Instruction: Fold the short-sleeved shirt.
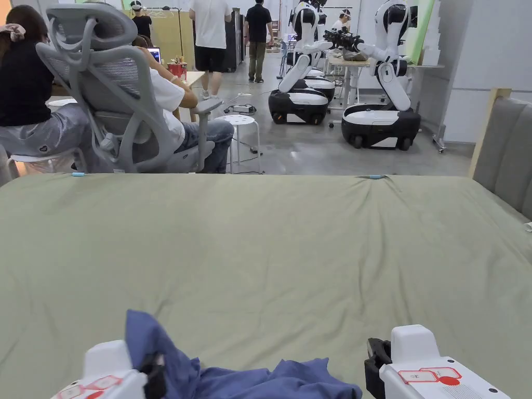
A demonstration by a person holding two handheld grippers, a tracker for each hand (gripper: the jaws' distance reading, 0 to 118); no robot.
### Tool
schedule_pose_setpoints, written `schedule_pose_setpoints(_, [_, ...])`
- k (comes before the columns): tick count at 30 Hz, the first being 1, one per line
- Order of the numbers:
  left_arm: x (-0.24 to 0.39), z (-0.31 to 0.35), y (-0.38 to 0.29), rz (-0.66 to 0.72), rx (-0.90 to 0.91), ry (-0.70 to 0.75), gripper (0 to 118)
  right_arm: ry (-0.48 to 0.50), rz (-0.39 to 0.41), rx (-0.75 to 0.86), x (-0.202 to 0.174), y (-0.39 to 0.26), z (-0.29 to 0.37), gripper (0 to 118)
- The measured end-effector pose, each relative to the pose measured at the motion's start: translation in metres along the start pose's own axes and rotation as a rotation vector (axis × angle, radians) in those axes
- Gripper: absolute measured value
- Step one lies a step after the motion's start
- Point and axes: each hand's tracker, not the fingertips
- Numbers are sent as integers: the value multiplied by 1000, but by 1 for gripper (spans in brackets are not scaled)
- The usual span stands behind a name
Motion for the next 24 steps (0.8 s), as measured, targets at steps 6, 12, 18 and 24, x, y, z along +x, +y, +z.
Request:
schedule_pose_setpoints(6, [150, -25, -14, -441, -54, -84, 15, -45, 2, -5, 24, -8, 11, 0])
schedule_pose_setpoints(12, [217, -55, -78, -811, -106, -40, 14, -74, -14, -15, 41, -15, 17, 0])
schedule_pose_setpoints(18, [201, -41, -63, -719, -82, -124, 40, -73, -15, -16, 42, -15, 17, 0])
schedule_pose_setpoints(24, [151, 5, -4, -219, -45, -390, 94, -59, -14, -10, 37, -13, 15, 0])
